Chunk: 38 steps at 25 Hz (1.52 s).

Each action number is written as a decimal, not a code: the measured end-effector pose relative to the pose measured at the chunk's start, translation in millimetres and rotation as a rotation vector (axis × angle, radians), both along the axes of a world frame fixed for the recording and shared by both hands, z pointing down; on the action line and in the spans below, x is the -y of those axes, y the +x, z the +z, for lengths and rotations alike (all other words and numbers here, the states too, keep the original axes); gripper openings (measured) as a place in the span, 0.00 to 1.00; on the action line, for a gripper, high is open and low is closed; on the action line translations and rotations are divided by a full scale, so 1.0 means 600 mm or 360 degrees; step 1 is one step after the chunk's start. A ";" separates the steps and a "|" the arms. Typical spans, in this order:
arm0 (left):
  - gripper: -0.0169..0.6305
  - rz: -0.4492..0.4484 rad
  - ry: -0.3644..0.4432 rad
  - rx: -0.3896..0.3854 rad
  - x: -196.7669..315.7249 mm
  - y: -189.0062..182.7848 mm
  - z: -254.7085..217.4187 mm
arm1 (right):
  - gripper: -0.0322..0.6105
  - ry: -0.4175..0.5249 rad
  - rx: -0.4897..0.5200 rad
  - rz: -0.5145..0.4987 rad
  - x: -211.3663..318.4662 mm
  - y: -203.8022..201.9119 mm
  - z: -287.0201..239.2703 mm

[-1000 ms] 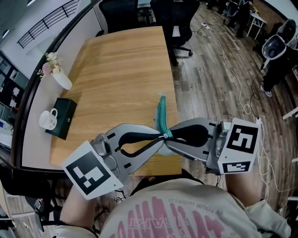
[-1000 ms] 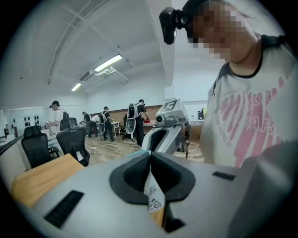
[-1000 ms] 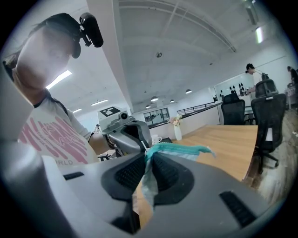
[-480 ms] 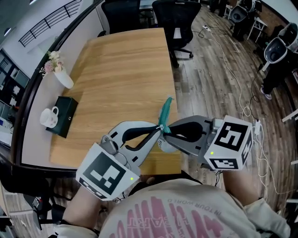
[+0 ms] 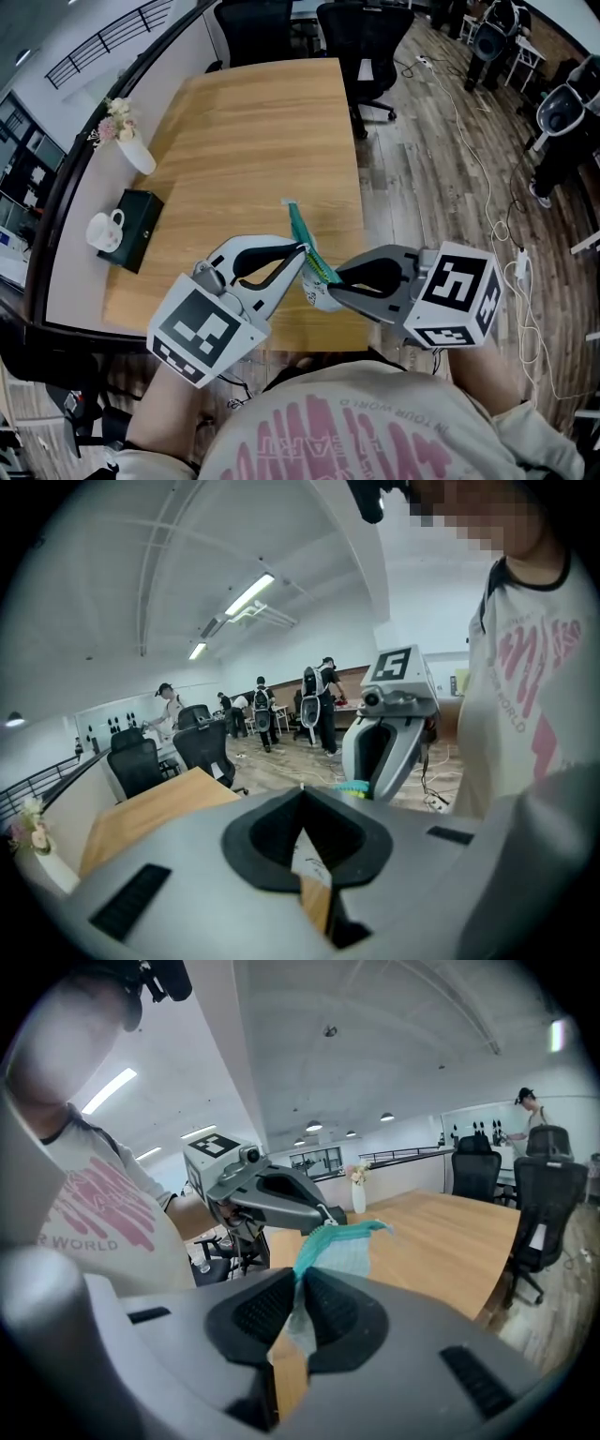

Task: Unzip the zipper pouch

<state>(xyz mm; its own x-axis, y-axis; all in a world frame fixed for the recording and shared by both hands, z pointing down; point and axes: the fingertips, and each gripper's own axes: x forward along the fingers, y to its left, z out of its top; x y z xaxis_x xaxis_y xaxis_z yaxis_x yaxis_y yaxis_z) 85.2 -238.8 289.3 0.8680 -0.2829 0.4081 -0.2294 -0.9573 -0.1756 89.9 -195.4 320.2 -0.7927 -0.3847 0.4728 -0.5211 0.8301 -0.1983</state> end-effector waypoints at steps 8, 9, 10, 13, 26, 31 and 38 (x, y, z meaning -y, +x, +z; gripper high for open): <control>0.04 -0.0068 0.0028 -0.0008 0.019 -0.018 0.000 | 0.11 -0.0001 0.0005 -0.0006 -0.003 0.000 0.001; 0.04 -0.0079 0.0039 -0.0008 0.022 -0.021 -0.001 | 0.11 0.0000 0.0007 -0.0003 -0.002 0.000 0.001; 0.04 -0.0091 0.0047 -0.0008 0.026 -0.024 -0.002 | 0.11 0.0000 0.0009 -0.0001 -0.002 0.000 0.001; 0.04 -0.0138 0.0051 -0.0020 0.042 -0.035 -0.006 | 0.11 -0.0005 0.0017 -0.0001 0.000 -0.001 0.000; 0.03 -0.0359 0.0128 -0.0075 0.104 -0.099 -0.033 | 0.11 -0.0051 -0.0018 0.0010 0.006 -0.004 0.021; 0.04 -0.0380 0.0125 -0.0097 0.117 -0.116 -0.030 | 0.11 -0.0072 0.0010 0.0016 0.015 -0.013 0.022; 0.04 -0.0441 -0.0010 -0.0130 0.138 -0.143 0.015 | 0.12 -0.0147 0.0021 0.0101 0.043 -0.027 0.059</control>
